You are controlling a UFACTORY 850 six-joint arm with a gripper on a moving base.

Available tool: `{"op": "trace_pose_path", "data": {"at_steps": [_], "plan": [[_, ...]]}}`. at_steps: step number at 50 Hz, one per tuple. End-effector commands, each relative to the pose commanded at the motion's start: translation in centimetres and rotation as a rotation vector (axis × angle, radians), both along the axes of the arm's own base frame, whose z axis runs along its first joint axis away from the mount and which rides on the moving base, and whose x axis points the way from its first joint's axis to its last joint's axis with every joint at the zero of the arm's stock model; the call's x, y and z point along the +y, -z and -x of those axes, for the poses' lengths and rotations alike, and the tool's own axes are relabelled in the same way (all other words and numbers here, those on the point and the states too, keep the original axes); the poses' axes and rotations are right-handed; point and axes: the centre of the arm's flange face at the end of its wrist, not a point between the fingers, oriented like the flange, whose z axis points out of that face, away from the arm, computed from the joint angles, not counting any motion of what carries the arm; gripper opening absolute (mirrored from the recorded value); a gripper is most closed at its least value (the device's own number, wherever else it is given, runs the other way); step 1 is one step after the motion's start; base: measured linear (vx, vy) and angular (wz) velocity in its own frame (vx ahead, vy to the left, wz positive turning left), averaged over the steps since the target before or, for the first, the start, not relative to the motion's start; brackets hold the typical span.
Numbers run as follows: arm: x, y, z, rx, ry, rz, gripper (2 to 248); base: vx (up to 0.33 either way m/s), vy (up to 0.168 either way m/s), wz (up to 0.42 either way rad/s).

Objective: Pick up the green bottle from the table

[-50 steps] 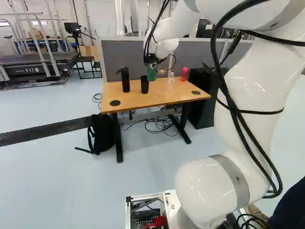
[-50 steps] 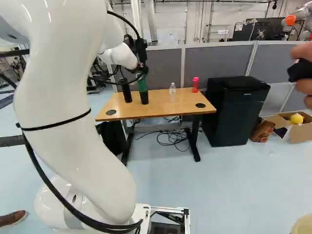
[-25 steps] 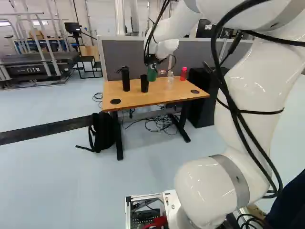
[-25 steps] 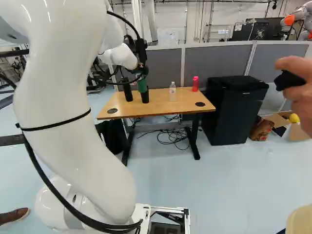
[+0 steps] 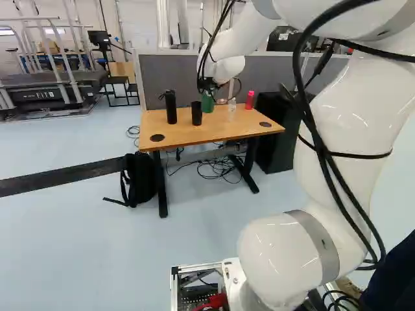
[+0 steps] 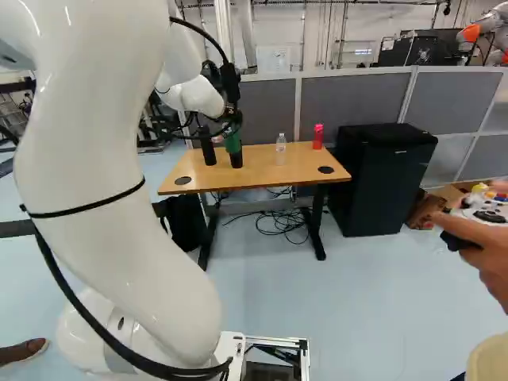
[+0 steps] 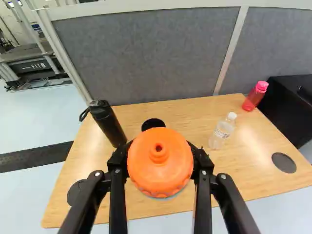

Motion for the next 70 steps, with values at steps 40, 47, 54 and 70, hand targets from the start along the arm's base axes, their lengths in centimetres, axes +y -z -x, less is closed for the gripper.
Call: {"op": "trace_pose_path", "data": {"at_steps": [40,47,54,70], "plan": [[-1.9,5.7,6.8,-0.028,0.020,0.022,34,0.000,0.000,0.000],[-2.3,7.0,8.6,-0.034,0.024,0.027,34,0.000,0.000,0.000],[-2.8,8.6,10.6,-0.042,0.027,0.032,34,0.000,0.000,0.000],[-3.7,12.2,15.8,-0.059,0.035,0.043,34,0.000,0.000,0.000]]}}
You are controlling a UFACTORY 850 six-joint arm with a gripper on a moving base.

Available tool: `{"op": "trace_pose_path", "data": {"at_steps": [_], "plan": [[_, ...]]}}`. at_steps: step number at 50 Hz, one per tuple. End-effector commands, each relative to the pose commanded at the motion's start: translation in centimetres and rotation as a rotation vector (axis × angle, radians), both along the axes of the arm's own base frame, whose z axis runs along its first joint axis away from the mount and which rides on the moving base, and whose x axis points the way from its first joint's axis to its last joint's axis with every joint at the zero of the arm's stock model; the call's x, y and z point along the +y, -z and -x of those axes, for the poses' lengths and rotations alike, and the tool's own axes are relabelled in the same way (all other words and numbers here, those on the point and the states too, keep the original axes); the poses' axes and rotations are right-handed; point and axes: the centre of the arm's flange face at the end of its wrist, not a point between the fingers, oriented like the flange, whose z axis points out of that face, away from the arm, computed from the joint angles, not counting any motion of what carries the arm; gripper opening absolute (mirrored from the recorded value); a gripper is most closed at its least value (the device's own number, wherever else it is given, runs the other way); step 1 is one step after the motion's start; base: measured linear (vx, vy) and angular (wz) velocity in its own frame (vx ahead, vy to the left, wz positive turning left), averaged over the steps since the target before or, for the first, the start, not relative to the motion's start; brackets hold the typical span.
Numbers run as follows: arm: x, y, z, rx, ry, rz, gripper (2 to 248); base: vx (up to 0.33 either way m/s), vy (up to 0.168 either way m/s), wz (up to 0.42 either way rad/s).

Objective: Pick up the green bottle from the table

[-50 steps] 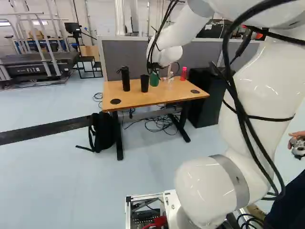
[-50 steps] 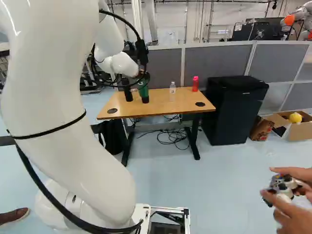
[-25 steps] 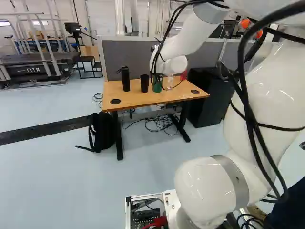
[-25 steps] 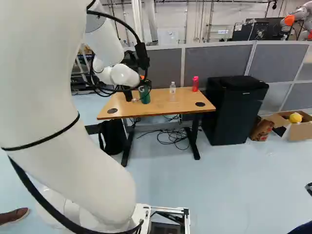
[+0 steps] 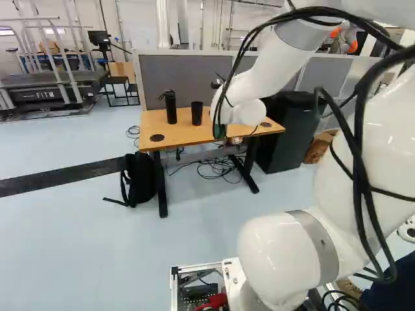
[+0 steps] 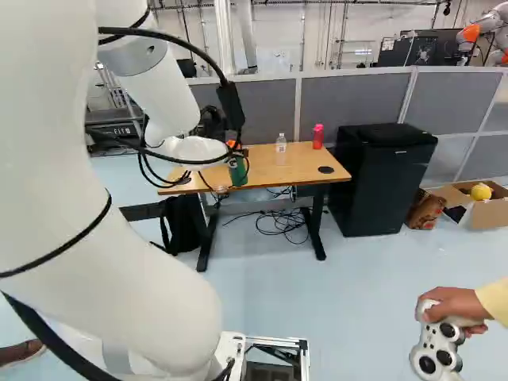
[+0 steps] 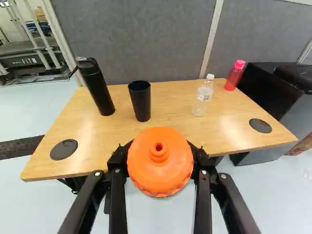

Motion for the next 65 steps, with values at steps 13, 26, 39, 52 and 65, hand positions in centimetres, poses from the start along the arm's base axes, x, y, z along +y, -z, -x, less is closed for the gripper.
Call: {"op": "trace_pose_path", "data": {"at_steps": [13,26,39,52,65], "plan": [[-0.5,2.4,3.6,-0.011,0.004,0.006,34,0.000,0.000,0.000],[-0.9,4.4,6.8,-0.021,0.007,0.011,34,0.000,0.000,0.000],[-1.1,6.1,9.5,-0.029,0.009,0.014,34,0.000,0.000,0.000],[-1.3,7.3,11.5,-0.035,0.010,0.016,34,0.000,0.000,0.000],[-1.3,8.1,12.8,-0.039,0.011,0.018,34,0.000,0.000,0.000]]}}
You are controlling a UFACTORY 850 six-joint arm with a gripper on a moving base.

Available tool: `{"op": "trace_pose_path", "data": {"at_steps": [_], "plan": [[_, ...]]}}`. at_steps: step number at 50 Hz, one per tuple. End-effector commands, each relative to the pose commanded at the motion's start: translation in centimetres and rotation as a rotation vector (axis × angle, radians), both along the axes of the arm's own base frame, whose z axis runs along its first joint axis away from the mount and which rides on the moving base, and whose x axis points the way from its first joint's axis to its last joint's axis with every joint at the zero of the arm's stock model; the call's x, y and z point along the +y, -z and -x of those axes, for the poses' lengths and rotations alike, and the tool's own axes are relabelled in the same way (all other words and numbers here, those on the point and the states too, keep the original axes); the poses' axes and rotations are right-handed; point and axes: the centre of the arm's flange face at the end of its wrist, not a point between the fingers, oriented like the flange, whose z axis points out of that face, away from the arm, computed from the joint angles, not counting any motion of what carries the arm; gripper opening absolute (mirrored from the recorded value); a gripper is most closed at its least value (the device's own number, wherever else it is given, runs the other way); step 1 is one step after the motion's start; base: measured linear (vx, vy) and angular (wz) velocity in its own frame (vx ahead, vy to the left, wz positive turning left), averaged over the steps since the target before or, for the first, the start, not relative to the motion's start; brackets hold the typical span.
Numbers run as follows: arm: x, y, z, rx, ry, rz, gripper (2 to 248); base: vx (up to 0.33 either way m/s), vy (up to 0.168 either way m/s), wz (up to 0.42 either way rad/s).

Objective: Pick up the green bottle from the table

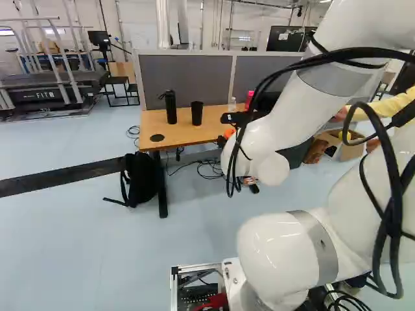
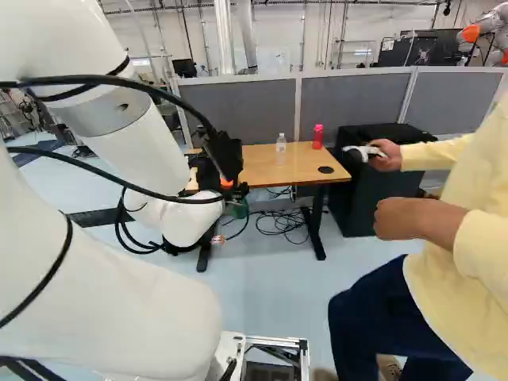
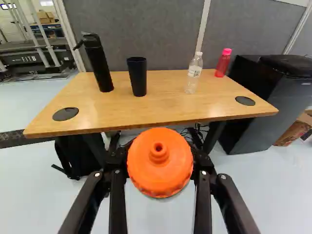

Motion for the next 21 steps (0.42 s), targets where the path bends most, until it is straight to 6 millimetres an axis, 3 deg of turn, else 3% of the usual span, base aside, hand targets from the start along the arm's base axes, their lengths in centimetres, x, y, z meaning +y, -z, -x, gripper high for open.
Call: {"op": "trace_pose_path", "data": {"at_steps": [21], "plan": [[-0.05,0.47,0.81,-0.002,0.000,0.001,34,0.000,0.000,0.000]]}}
